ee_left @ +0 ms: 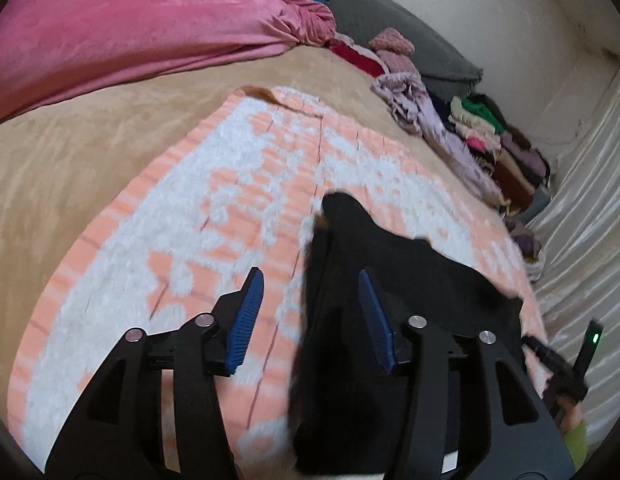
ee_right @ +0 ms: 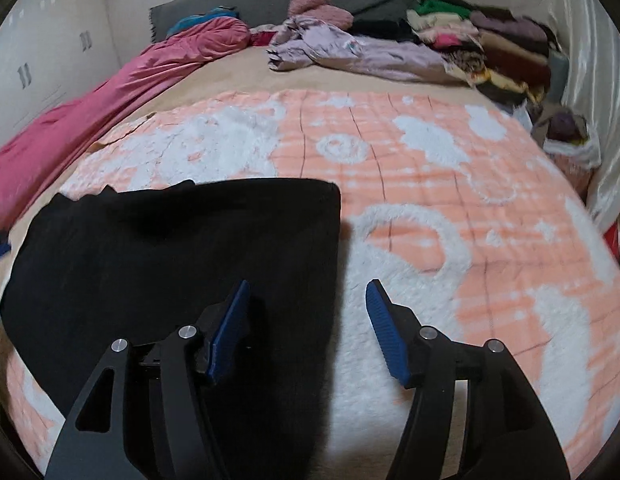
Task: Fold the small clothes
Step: 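Grasp the sweatshirt edge with the left gripper and straighten it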
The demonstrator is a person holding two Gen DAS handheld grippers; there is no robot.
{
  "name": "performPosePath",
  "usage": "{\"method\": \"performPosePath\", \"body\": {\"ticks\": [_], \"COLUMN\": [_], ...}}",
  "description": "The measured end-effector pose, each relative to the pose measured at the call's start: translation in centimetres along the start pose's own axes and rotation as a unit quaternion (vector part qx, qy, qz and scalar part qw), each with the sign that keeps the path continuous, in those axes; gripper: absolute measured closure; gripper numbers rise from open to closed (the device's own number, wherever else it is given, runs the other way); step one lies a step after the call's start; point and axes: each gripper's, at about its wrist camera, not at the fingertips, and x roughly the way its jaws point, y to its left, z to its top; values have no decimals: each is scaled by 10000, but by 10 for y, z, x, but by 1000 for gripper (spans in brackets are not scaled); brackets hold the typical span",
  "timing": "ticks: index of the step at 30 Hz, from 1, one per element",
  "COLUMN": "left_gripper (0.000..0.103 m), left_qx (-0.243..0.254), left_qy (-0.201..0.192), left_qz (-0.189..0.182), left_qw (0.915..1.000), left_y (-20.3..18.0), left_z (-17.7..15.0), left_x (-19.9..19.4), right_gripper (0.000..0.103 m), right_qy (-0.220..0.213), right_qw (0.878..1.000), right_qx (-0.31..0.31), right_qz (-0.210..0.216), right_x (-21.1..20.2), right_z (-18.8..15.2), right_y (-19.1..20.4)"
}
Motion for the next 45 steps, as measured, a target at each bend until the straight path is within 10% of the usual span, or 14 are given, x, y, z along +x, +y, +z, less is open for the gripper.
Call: {"method": "performPosePath", "body": {"ticks": [16, 24, 30, 36, 45], "left_gripper": [62, 90, 96, 97, 97], "left_qx": [305, 497, 509, 468, 546], "left_qy": [214, 188, 149, 87, 28], "left_qz": [-168, -163, -288, -408, -436], "left_qw": [9992, 9985, 9982, 9980, 9976], "left_y": [-4, -14, -13, -10, -4], "left_z": [-52, -59, -60, -63, -72], "left_x": [-6, -8, -11, -21, -39], "right_gripper": [43, 44, 54, 92, 96], "right_qy": [-189, -45, -56, -99, -452], "right_qw": [9919, 9876, 9849, 9854, 9850], "right_qx": [868, 1261, 1385, 1300, 1242], "right_qz": [905, 937, 1041, 1094, 1107], "right_x": [-46, -42, -43, -43, -72], "right_z": [-55, -64, -70, -69, -77], "right_y": [-4, -15, -17, -14, -15]}}
